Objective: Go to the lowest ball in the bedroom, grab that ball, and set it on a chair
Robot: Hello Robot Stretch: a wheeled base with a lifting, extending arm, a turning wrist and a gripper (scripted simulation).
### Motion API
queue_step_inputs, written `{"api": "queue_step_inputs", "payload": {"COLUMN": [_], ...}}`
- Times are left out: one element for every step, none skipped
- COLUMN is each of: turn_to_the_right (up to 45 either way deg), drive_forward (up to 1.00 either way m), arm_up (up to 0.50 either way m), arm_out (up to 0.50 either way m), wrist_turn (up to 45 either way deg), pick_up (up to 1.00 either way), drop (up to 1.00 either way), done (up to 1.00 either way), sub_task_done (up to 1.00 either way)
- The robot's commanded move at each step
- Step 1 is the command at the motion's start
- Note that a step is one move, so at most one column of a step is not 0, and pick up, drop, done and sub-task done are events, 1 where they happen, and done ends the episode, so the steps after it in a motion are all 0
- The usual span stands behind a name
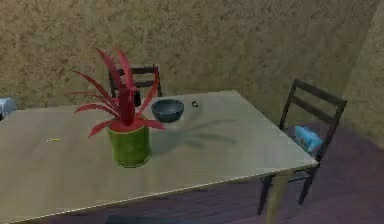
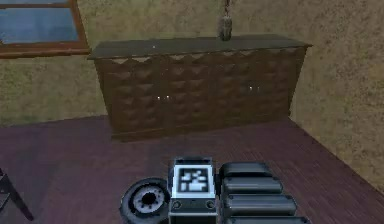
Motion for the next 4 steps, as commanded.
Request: {"api": "queue_step_inputs", "payload": {"turn_to_the_right": [-45.0,-33.0,0.0,42.0], "drive_forward": [0.0,0.0,0.1,0.0], "arm_up": [0.0,0.0,0.0,0.0], "arm_out": [0.0,0.0,0.0,0.0], "wrist_turn": [0.0,0.0,0.0,0.0], "pick_up": [0.0,0.0,0.0,0.0], "drop": [0.0,0.0,0.0,0.0], "done": [0.0,0.0,0.0,0.0], "sub_task_done": [0.0,0.0,0.0,0.0]}}
